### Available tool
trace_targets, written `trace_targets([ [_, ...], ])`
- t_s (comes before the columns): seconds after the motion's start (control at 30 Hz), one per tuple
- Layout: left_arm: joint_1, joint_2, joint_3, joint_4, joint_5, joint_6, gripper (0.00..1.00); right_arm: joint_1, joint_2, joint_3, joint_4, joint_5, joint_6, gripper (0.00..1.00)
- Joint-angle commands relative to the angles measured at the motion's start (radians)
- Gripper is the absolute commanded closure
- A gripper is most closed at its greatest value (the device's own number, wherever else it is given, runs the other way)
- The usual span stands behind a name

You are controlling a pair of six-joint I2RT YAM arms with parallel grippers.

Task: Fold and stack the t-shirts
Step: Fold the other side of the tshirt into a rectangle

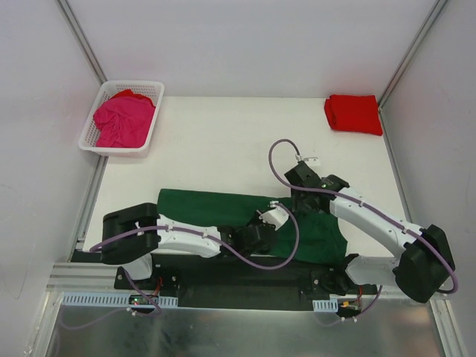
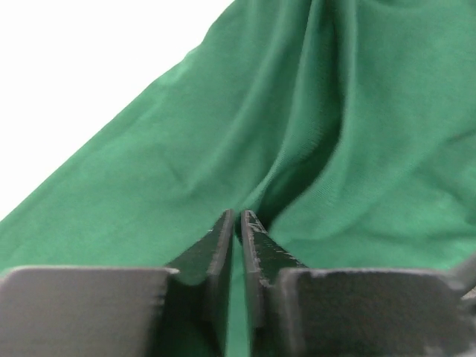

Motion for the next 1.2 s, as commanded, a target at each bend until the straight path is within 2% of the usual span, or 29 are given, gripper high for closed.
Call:
trace_targets([
  [0.0,0.039,-0.035,0.019,0.021,-0.014,0.042,0.83,0.001,-0.059,0.046,-0.013,0.076,-0.017,0.39],
  [0.07,0.052,-0.046,0.019,0.023,-0.022,0.061,0.62,-0.001,-0.067,0.052,-0.022,0.079,-0.020,0.39],
  [0.1,0.059,-0.051,0.021,0.023,-0.029,0.065,0.43,-0.002,-0.076,0.054,-0.032,0.082,-0.020,0.39],
  [0.13,0.063,-0.054,0.025,0.023,-0.038,0.072,0.36,-0.001,-0.081,0.054,-0.039,0.081,-0.020,0.39],
  [0.17,0.064,-0.057,0.028,0.023,-0.046,0.079,0.22,-0.002,-0.087,0.048,-0.040,0.078,-0.016,0.39],
  [0.2,0.066,-0.068,0.031,0.020,-0.055,0.098,0.03,-0.002,-0.103,0.043,-0.048,0.072,-0.016,0.39],
  [0.23,0.066,-0.072,0.039,0.015,-0.060,0.105,0.01,-0.001,-0.114,0.037,-0.049,0.067,-0.014,0.39],
  [0.57,0.066,-0.242,0.001,-0.038,-0.121,0.130,0.01,-0.001,-0.243,-0.059,-0.089,0.048,0.023,0.38],
  [0.77,0.066,-0.358,-0.048,-0.087,-0.176,0.144,0.01,0.001,-0.274,-0.079,-0.112,0.056,0.029,0.37],
  [0.9,0.064,-0.401,-0.071,-0.117,-0.164,0.107,0.01,0.001,-0.280,-0.095,-0.102,0.033,0.040,0.37],
  [1.03,0.064,-0.418,-0.068,-0.129,-0.060,0.030,0.11,0.001,-0.297,-0.122,-0.094,0.019,0.055,0.39],
  [1.17,0.031,-0.390,-0.047,-0.129,-0.011,-0.020,0.18,-0.001,-0.329,-0.161,-0.102,0.016,0.070,0.45],
])
